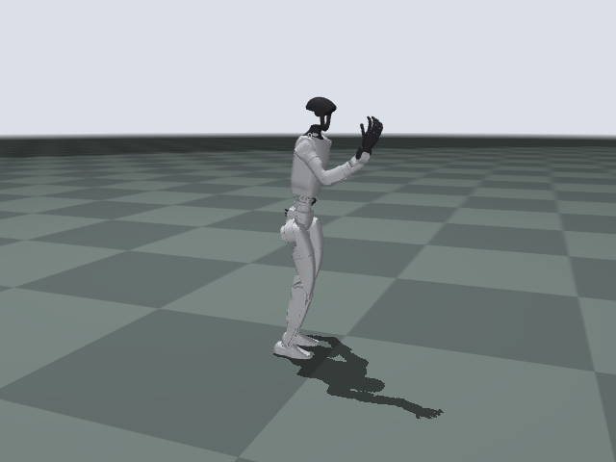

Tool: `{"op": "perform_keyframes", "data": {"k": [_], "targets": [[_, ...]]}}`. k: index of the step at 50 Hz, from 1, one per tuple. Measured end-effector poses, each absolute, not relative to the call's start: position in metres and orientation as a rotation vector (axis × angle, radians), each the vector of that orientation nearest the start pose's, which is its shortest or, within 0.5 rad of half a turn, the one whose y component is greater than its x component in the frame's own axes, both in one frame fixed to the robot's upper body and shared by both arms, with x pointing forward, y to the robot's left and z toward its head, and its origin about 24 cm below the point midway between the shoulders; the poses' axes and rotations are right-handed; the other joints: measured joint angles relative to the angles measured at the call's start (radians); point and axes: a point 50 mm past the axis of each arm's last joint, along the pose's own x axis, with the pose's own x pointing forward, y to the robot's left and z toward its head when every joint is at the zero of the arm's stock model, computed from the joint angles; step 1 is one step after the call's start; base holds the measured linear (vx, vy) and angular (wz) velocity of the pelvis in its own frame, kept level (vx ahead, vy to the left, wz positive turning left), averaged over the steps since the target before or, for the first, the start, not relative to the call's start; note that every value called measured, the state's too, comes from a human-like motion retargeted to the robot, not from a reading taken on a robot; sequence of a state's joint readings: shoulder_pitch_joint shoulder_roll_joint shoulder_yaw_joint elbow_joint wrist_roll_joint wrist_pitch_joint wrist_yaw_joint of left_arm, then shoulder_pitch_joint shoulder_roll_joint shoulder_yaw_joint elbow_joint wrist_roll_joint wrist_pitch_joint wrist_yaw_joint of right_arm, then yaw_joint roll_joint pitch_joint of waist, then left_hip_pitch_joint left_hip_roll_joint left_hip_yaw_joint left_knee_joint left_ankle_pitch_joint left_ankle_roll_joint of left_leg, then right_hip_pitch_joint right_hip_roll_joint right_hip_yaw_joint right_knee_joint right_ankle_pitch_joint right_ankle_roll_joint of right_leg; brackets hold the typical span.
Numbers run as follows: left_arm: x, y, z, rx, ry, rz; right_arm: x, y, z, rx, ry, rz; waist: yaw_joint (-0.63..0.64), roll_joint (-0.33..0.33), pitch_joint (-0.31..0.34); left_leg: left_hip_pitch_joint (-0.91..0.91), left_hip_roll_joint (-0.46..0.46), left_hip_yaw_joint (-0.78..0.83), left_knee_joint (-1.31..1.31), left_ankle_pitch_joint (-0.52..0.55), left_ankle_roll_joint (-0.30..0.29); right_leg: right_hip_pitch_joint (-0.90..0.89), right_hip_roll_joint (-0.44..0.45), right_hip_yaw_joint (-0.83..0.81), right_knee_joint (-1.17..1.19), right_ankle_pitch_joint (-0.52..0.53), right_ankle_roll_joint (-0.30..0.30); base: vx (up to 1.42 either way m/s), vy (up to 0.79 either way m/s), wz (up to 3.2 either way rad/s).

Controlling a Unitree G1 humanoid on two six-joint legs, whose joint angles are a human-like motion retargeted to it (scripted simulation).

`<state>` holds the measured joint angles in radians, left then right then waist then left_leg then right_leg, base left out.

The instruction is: Kungfu

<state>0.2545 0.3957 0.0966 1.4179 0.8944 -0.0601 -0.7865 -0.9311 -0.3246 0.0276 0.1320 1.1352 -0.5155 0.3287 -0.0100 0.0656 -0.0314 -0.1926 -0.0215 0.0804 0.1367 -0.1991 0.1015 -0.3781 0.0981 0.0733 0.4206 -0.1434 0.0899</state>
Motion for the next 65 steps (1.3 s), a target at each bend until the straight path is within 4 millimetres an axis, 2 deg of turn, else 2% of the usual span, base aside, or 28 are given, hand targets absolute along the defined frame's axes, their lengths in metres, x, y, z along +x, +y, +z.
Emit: {"op": "perform_keyframes", "data": {"k": [3,5,7,8,10,14,15,17,20,23,27,30,32,35,37,40,43,44,46,48,50,53,56,58,60,63,64,65], "targets": [[-0.083,0.276,-0.138,0.222,1.975,-0.956,0.308,-0.158,0.325,0.709,-1.221,0.616,-0.047,0.007,0.018,0.099,-0.047,-0.041,-0.022,-0.030,0.014,0.009,-0.035,0.033,-0.143,-0.003,-0.117,0.35,-0.17,1.04],[-0.082,0.274,-0.139,0.240,1.981,-1.006,0.311,-0.159,0.322,0.704,-1.202,0.599,-0.072,-0.016,0.033,0.166,-0.099,-0.057,-0.004,-0.066,0.022,0.066,-0.092,0.022,-0.235,0.182,-0.095,0.41,-0.26,0.99],[-0.087,0.273,-0.138,0.264,2.001,-1.051,0.314,-0.163,0.314,0.717,-1.173,0.555,-0.039,-0.017,0.012,0.180,-0.110,-0.056,0.067,-0.101,0.012,0.118,-0.072,0.002,-0.211,0.076,-0.131,0.51,-0.33,0.43],[-0.092,0.272,-0.138,0.289,2.016,-1.072,0.316,-0.171,0.308,0.717,-1.159,0.518,-0.014,-0.023,-0.014,0.160,-0.122,-0.069,0.128,-0.100,-0.001,0.132,-0.100,-0.046,-0.192,0.043,-0.125,0.60,-0.33,0.42],[-0.100,0.262,-0.140,0.306,2.018,-1.077,0.316,-0.187,0.297,0.710,-1.144,0.462,0.052,-0.044,-0.056,0.102,-0.131,-0.029,0.260,-0.022,-0.023,0.169,-0.133,-0.096,-0.205,0.011,-0.131,0.58,-0.32,0.33],[-0.117,0.231,-0.144,0.164,1.979,-1.065,0.316,-0.190,0.291,0.729,-1.135,0.436,0.027,-0.093,-0.054,-0.031,-0.073,0.124,0.581,0.168,-0.044,0.270,-0.191,-0.146,-0.271,-0.011,-0.117,0.35,-0.29,0.78],[-0.123,0.224,-0.144,0.127,1.982,-1.081,0.317,-0.189,0.292,0.738,-1.132,0.429,0.026,-0.103,-0.053,-0.073,-0.044,0.178,0.667,0.195,-0.038,0.288,-0.199,-0.151,-0.284,-0.015,-0.115,0.33,-0.40,0.39],[-0.138,0.216,-0.140,0.088,2.019,-1.132,0.318,-0.188,0.295,0.744,-1.131,0.427,0.049,-0.119,-0.060,-0.147,0.003,0.250,0.770,0.161,-0.049,0.311,-0.197,-0.149,-0.306,-0.026,-0.123,0.32,-0.38,0.00],[-0.164,0.211,-0.130,0.060,2.106,-1.197,0.317,-0.192,0.298,0.722,-1.139,0.430,0.101,-0.129,-0.083,-0.259,0.031,0.272,0.776,0.166,-0.112,0.330,-0.170,-0.154,-0.328,-0.054,-0.140,0.41,-0.44,-0.04],[-0.186,0.205,-0.120,-0.002,2.185,-1.188,0.312,-0.199,0.303,0.672,-1.175,0.416,0.135,-0.131,-0.090,-0.360,0.036,0.200,0.644,0.178,-0.175,0.349,-0.130,-0.140,-0.333,-0.092,-0.151,0.37,-0.43,0.14],[-0.208,0.195,-0.110,-0.107,2.230,-1.112,0.308,-0.203,0.310,0.632,-1.215,0.387,0.215,-0.126,-0.050,-0.403,0.081,0.111,0.337,0.213,-0.247,0.402,-0.082,-0.102,-0.325,-0.145,-0.160,0.40,-0.44,-0.38],[-0.218,0.192,-0.107,-0.094,2.232,-0.984,0.307,-0.206,0.312,0.624,-1.226,0.374,0.274,-0.113,-0.018,-0.407,0.139,0.079,0.120,0.240,-0.286,0.461,-0.045,-0.086,-0.326,-0.184,-0.164,0.64,-0.51,-0.44],[-0.222,0.191,-0.107,-0.058,2.221,-0.850,0.309,-0.208,0.310,0.625,-1.215,0.366,0.293,-0.119,-0.005,-0.415,0.167,0.108,0.018,0.211,-0.287,0.497,-0.043,-0.090,-0.330,-0.203,-0.154,0.68,-0.48,-0.14],[-0.223,0.192,-0.108,-0.020,2.208,-0.641,0.314,-0.209,0.301,0.622,-1.174,0.350,0.302,-0.142,-0.001,-0.427,0.189,0.183,-0.037,0.168,-0.272,0.536,-0.061,-0.121,-0.329,-0.213,-0.115,0.75,-0.43,0.00],[-0.217,0.195,-0.112,-0.003,2.191,-0.524,0.321,-0.209,0.289,0.632,-1.120,0.335,0.303,-0.163,-0.015,-0.437,0.192,0.210,0.023,0.178,-0.208,0.544,-0.081,-0.137,-0.319,-0.189,-0.064,0.80,-0.39,-0.12],[-0.201,0.204,-0.120,0.040,2.135,-0.392,0.334,-0.209,0.259,0.647,-0.995,0.306,0.318,-0.190,-0.044,-0.417,0.198,0.277,0.061,0.285,-0.158,0.567,-0.112,-0.152,-0.295,-0.095,0.037,1.15,-0.39,-0.34],[-0.170,0.224,-0.132,0.145,2.032,-0.312,0.344,-0.213,0.201,0.622,-0.794,0.260,0.267,-0.213,-0.109,-0.442,0.170,0.271,0.162,0.294,-0.126,0.564,-0.146,-0.215,-0.239,0.114,0.151,0.93,-0.22,0.33],[-0.149,0.233,-0.139,0.191,1.971,-0.283,0.346,-0.214,0.178,0.601,-0.716,0.240,0.261,-0.211,-0.123,-0.465,0.188,0.257,0.206,0.267,-0.125,0.539,-0.132,-0.224,-0.204,0.206,0.167,0.94,-0.52,0.15],[-0.091,0.250,-0.154,0.287,1.812,-0.215,0.348,-0.217,0.129,0.549,-0.527,0.188,0.260,-0.174,-0.130,-0.477,0.246,0.210,0.267,0.207,-0.129,0.481,-0.066,-0.251,-0.107,0.380,0.172,0.73,-0.56,0.08],[-0.026,0.263,-0.160,0.358,1.615,-0.136,0.342,-0.222,0.069,0.478,-0.252,0.144,0.250,-0.124,-0.128,-0.418,0.264,0.177,0.272,0.149,-0.117,0.440,-0.018,-0.292,0.019,0.490,0.172,0.75,-0.27,0.39],[0.040,0.275,-0.156,0.416,1.382,-0.085,0.316,-0.223,-0.001,0.385,0.109,0.143,0.213,-0.087,-0.140,-0.349,0.242,0.150,0.259,0.101,-0.101,0.401,-0.029,-0.354,0.126,0.415,0.172,0.99,-0.09,0.63],[0.154,0.277,-0.127,0.536,1.000,-0.149,0.240,-0.233,-0.092,0.197,0.669,0.067,0.175,-0.082,-0.126,-0.244,0.180,0.154,0.212,0.075,-0.078,0.304,-0.057,-0.344,0.251,0.271,0.172,0.73,-0.10,0.67],[0.254,0.249,-0.072,0.666,0.600,-0.297,0.135,-0.245,-0.146,0.060,1.161,-0.089,0.095,-0.060,-0.098,-0.106,0.086,0.108,0.133,0.059,-0.048,0.236,-0.072,-0.313,0.248,0.146,0.172,0.68,-0.10,1.40],[0.309,0.225,-0.020,0.760,0.310,-0.371,0.057,-0.245,-0.163,0.024,1.442,-0.153,0.037,-0.057,-0.074,-0.017,0.020,0.081,0.088,0.048,-0.024,0.198,-0.118,-0.294,0.208,0.098,0.154,0.64,-0.17,1.37],[0.350,0.201,0.045,0.864,0.006,-0.406,-0.018,-0.239,-0.167,0.043,1.664,-0.180,-0.023,-0.053,-0.056,0.049,-0.021,0.043,0.064,0.030,-0.010,0.152,-0.156,-0.285,0.142,0.085,0.116,0.66,-0.45,1.18],[0.376,0.172,0.148,1.006,-0.458,-0.400,-0.115,-0.223,-0.154,0.139,1.879,-0.189,-0.111,-0.042,-0.033,0.120,-0.066,-0.016,0.057,-0.009,0.005,0.074,-0.202,-0.244,0.032,0.091,0.044,0.43,-0.41,0.94],[0.376,0.165,0.183,1.049,-0.613,-0.386,-0.143,-0.217,-0.146,-0.393,-4.295,0.434,-0.139,-0.038,-0.023,0.144,-0.077,-0.032,0.058,-0.023,0.009,0.052,-0.212,-0.218,-0.007,0.106,0.018,0.39,-0.52,0.72],[0.372,0.158,0.216,1.088,-0.766,-0.367,-0.170,-0.211,-0.136,-0.458,-4.235,0.437,-0.167,-0.034,-0.013,0.168,-0.088,-0.045,0.060,-0.038,0.013,0.030,-0.220,-0.190,-0.048,0.126,-0.009,0.37,-0.54,0.59]]}}
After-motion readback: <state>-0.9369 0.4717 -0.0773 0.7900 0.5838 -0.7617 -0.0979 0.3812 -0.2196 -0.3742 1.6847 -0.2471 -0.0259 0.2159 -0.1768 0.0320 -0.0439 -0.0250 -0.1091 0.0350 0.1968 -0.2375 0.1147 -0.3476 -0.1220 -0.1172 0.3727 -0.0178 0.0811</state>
